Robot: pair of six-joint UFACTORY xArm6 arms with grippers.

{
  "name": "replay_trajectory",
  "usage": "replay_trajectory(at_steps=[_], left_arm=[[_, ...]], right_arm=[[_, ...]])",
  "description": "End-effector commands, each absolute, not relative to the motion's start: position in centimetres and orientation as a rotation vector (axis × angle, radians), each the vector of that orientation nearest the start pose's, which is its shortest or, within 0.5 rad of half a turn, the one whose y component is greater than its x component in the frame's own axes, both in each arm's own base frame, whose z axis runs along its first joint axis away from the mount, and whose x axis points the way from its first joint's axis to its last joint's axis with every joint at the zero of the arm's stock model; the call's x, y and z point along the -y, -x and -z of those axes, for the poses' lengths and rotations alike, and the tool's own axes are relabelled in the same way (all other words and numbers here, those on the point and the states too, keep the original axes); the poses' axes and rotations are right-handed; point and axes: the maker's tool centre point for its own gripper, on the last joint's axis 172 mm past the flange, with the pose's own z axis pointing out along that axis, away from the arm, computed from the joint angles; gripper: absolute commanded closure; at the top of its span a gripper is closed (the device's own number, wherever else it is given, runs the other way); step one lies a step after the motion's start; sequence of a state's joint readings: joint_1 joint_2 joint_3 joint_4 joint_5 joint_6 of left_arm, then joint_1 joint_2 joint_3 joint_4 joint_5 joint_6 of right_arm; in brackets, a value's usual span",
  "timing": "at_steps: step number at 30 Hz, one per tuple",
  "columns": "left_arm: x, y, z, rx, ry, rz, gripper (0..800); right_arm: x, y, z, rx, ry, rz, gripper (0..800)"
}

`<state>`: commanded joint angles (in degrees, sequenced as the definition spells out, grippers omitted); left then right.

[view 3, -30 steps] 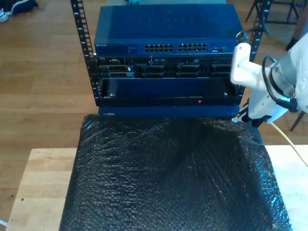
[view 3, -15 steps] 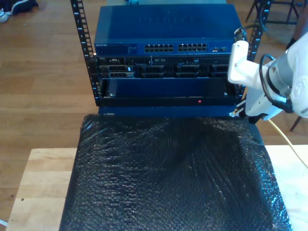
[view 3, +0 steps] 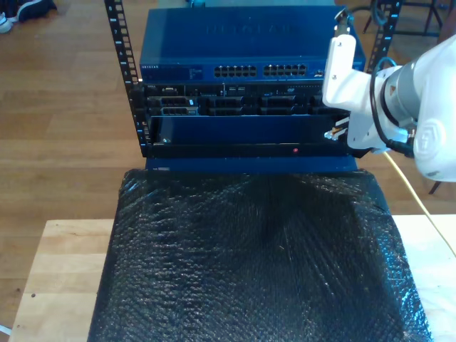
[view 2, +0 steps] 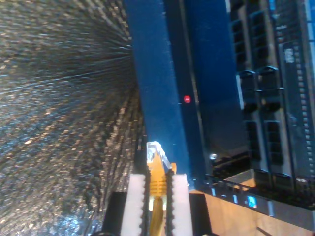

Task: Grab the cable and plug it in

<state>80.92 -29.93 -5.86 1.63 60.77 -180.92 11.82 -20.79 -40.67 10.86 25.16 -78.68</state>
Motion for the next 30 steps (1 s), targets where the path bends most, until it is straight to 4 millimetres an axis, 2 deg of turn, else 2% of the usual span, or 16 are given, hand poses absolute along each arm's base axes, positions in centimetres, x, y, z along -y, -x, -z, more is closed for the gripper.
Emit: replay_trajectory(at_steps=[3, 5, 10, 13, 19, 27, 30], left_arm=[[-12.2, -1.4, -3.2, -2.634, 2.239, 0.463, 0], [-12.2, -1.4, -3.2, -2.634, 2.239, 0.463, 0], [-12.2, -1.4, -3.2, -2.634, 2.239, 0.463, 0], [-12.2, -1.4, -3.2, -2.634, 2.239, 0.463, 0], [-12.2, -1.4, -3.2, -2.634, 2.239, 0.463, 0], [-12.2, -1.4, -3.2, -2.634, 2.239, 0.463, 0], [-12.2, -1.4, -3.2, -2.636, 2.239, 0.462, 0]], right_arm=[[-11.3, -49.9, -29.2, 2.183, 2.42, 1.081, 800], [-11.3, -49.8, -28.8, 2.2, 2.418, 1.095, 800], [-12.8, -49.1, -28.1, 2.236, 2.376, 1.17, 800], [-13.5, -49.3, -28.6, 2.25, 2.356, 1.256, 800], [-13.8, -50.6, -30.4, 2.241, 2.355, 1.389, 800], [-13.9, -52.3, -30.0, 2.267, 2.348, 1.481, 800], [-14.3, -53.1, -31.0, 2.307, 2.317, 1.558, 800]])
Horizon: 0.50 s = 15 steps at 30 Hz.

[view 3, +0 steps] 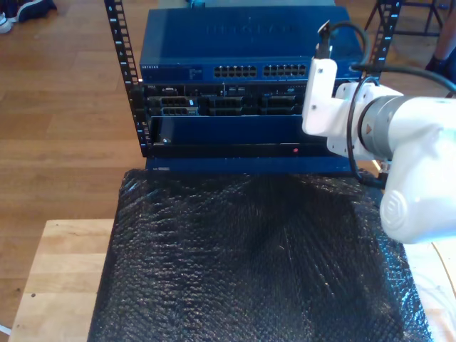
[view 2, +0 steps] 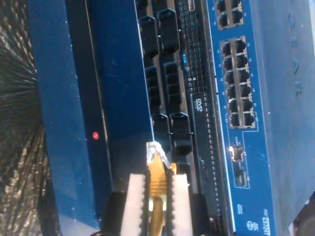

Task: Grab the cable and plug it in

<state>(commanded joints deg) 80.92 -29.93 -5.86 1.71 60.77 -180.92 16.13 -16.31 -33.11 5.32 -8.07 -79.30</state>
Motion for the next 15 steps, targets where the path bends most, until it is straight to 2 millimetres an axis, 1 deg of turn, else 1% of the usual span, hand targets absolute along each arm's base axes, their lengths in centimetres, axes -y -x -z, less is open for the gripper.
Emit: replay_trajectory(at_steps=[2, 8, 10, 11, 15], left_arm=[[-12.2, -1.4, -3.2, -2.634, 2.239, 0.463, 0], [-12.2, -1.4, -3.2, -2.634, 2.239, 0.463, 0], [-12.2, -1.4, -3.2, -2.634, 2.239, 0.463, 0], [-12.2, -1.4, -3.2, -2.634, 2.239, 0.463, 0], [-12.2, -1.4, -3.2, -2.634, 2.239, 0.463, 0]], right_arm=[[-14.7, -54.0, -31.7, 2.331, 2.294, 1.601, 800], [-14.9, -55.6, -31.5, 2.316, 2.304, 1.627, 800], [-15.0, -56.3, -31.3, 2.316, 2.302, 1.65, 800], [-15.1, -56.5, -30.9, 2.321, 2.301, 1.646, 800], [-14.9, -56.9, -30.1, 2.318, 2.307, 1.66, 800]])
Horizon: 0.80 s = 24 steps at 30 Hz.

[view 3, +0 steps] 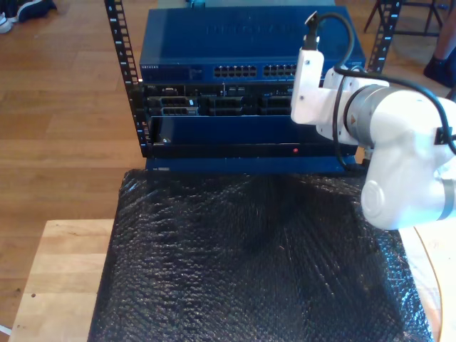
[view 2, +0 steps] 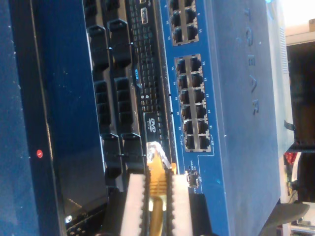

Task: Grab the cable and plug it in

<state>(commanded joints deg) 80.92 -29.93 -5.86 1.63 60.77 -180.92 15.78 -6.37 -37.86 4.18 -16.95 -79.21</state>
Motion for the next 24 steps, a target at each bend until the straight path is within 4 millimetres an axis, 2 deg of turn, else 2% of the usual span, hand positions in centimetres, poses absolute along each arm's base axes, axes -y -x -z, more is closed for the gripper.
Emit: replay_trajectory(at_steps=[4, 13, 17, 22, 24], left_arm=[[-12.2, -1.4, -3.2, -2.636, 2.239, 0.462, 0], [-12.2, -1.4, -3.2, -2.634, 2.239, 0.463, 0], [-12.2, -1.4, -3.2, -2.634, 2.239, 0.463, 0], [-12.2, -1.4, -3.2, -2.634, 2.239, 0.463, 0], [-12.2, -1.4, -3.2, -2.634, 2.239, 0.463, 0]], right_arm=[[-14.8, -56.8, -30.2, -1.635, -1.624, -1.204, 800], [-14.7, -55.3, -28.6, -1.633, -1.612, -1.208, 800], [-16.6, -55.0, -29.2, -1.66, -1.574, -1.235, 800], [-17.0, -55.7, -29.9, -1.685, -1.483, -1.22, 800], [-17.0, -56.3, -28.9, -1.707, -1.469, -1.194, 800]])
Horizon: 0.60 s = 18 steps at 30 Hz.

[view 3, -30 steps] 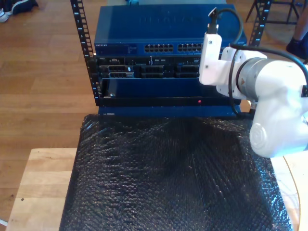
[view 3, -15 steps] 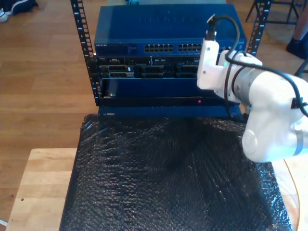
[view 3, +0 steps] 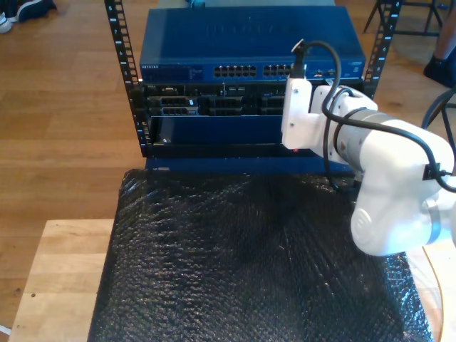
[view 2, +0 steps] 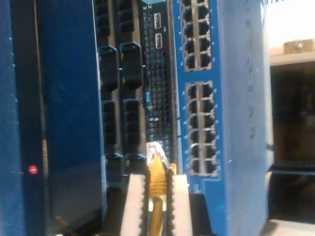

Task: Grab the cable and plug it in

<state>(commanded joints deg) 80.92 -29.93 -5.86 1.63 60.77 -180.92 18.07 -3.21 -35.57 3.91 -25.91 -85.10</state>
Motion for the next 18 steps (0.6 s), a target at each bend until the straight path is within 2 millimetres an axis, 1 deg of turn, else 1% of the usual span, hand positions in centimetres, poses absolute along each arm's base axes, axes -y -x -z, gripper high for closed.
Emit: replay_trajectory(at_steps=[4, 8, 14, 18], left_arm=[[-12.2, -1.4, -3.2, -2.634, 2.239, 0.463, 0], [-12.2, -1.4, -3.2, -2.636, 2.239, 0.462, 0], [-12.2, -1.4, -3.2, -2.634, 2.239, 0.463, 0], [-12.2, -1.4, -3.2, -2.634, 2.239, 0.463, 0]], right_arm=[[-17.2, -56.5, -27.7, -1.744, -1.43, -1.157, 800], [-17.1, -56.6, -27.9, -1.722, -1.412, -1.175, 800], [-17.2, -56.7, -29.0, -1.7, -1.397, -1.198, 800], [-17.2, -56.7, -29.2, -1.691, -1.388, -1.205, 800]])
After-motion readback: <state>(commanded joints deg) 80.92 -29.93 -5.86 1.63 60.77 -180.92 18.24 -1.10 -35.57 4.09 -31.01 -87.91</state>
